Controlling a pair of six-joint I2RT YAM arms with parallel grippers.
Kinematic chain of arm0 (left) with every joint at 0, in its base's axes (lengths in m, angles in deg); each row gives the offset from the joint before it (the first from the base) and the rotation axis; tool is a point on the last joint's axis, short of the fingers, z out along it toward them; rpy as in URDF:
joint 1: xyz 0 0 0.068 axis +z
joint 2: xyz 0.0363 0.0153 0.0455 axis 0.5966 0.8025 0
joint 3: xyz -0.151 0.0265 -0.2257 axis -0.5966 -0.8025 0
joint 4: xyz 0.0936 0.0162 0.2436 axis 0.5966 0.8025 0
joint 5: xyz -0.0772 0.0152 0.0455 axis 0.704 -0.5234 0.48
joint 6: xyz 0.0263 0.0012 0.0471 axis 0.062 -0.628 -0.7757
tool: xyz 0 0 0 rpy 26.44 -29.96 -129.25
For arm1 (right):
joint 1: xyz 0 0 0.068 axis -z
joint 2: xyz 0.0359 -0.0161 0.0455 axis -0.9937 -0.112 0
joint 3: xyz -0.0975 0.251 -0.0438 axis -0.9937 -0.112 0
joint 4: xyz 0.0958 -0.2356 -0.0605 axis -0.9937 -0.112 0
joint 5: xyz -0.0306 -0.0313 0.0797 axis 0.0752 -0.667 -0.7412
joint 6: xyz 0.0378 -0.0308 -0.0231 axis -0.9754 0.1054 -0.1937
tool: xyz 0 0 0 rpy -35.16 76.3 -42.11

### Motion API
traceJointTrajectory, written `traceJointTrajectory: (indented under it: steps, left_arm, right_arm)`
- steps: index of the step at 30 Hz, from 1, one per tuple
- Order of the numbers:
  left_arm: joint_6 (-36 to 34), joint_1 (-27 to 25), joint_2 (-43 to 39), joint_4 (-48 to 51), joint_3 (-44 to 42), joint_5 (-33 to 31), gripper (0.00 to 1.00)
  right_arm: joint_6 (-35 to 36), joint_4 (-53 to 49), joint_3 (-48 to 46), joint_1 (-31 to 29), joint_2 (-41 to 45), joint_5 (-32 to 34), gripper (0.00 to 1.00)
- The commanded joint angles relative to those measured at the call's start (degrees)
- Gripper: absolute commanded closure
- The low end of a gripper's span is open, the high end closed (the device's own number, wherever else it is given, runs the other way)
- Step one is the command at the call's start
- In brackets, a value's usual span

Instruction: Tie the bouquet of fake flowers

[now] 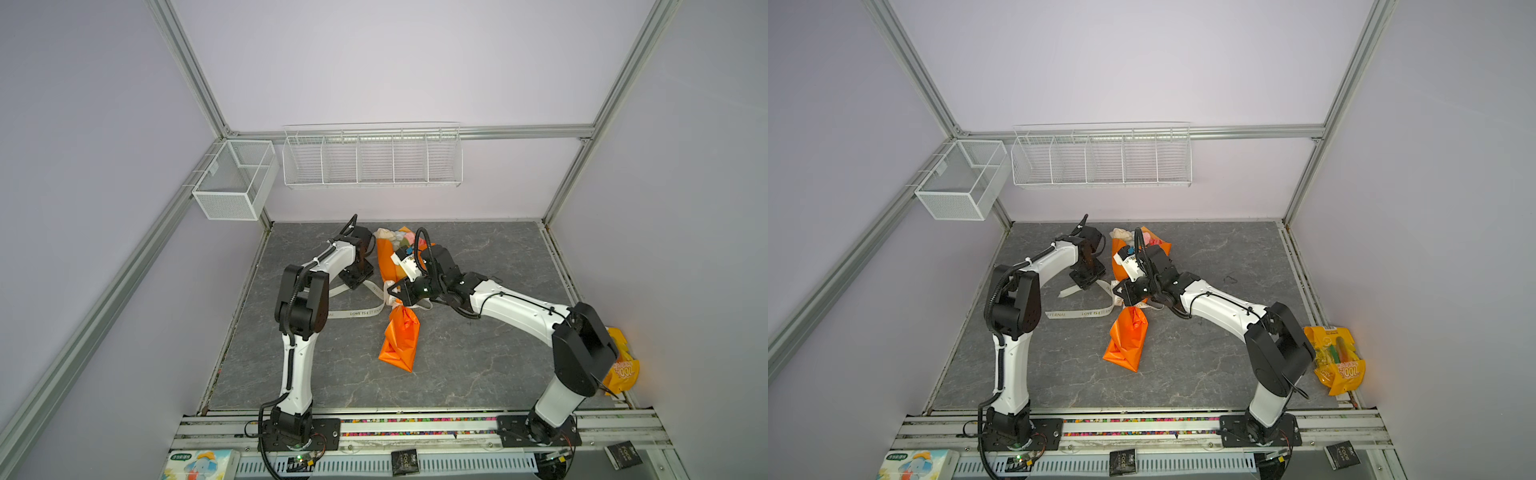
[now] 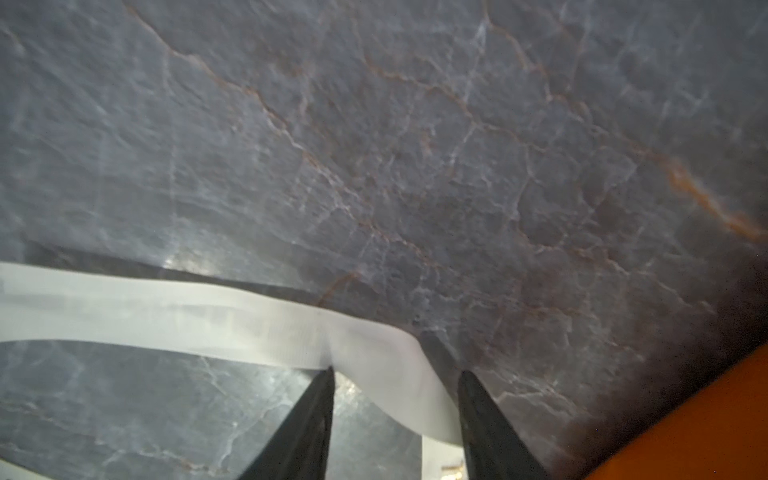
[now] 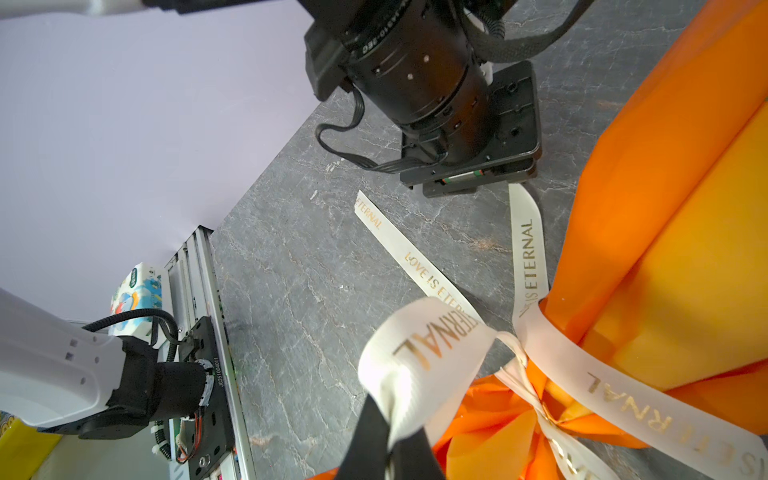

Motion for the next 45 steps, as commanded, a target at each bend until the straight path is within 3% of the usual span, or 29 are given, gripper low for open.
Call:
traceJointTrajectory:
  steps: [1,6,9,16,20,27,32,35,39,45]
  left_arm:
    - [-0.37,0.12,1.63,1.8,0.65,-1.32,0.66]
    - [-5.27,0.12,-2.02,0.41,-0.03,-0.93,0.8]
    - [-8.68,0.18,-7.78,-2.19,-3.28,-0.31,1.0]
    - [-14.0,1.25,-26.64,-3.08,-14.16,-1.86,1.0]
    - [-16.51,1.97,-38.43,-2.62,-23.11,0.4,1.0]
    - [-17.02,3.0,-64.98,-2.77,-40.24,0.36,1.0]
    - [-19.27,3.56,-81.97,-5.33,-44.9,4.43,1.0]
    - [-22.61,3.44,-86.42,-4.45,-43.12,9.12,1.0]
    - [-27.7,3.44,-85.75,-0.94,-39.89,18.03,1.0]
    - [-27.69,0.19,-85.79,-2.92,-36.3,28.6,1.0]
  right_arm:
    - [1.55,0.2,-0.14,0.02,0.02,0.85,0.93]
    - [1.18,-0.02,-0.21,0.18,0.02,1.81,0.93]
    - [0.07,0.15,0.2,0.2,-0.5,2.27,0.93]
    - [-2.74,-0.16,0.99,0.31,-0.27,5.78,0.93]
    - [-4.25,-1.93,2.0,0.54,-0.62,8.62,0.93]
    - [-6.65,-2.52,4.09,0.68,-1.65,9.1,0.93]
    - [-7.28,-3.64,5.63,0.81,-2.82,8.77,0.93]
    - [-7.43,-4.56,6.47,0.75,-3.4,8.17,0.93]
    - [-7.7,-6.18,7.91,0.8,-3.93,8.51,0.93]
    - [-7.8,-7.13,9.11,0.85,-4.45,7.79,0.93]
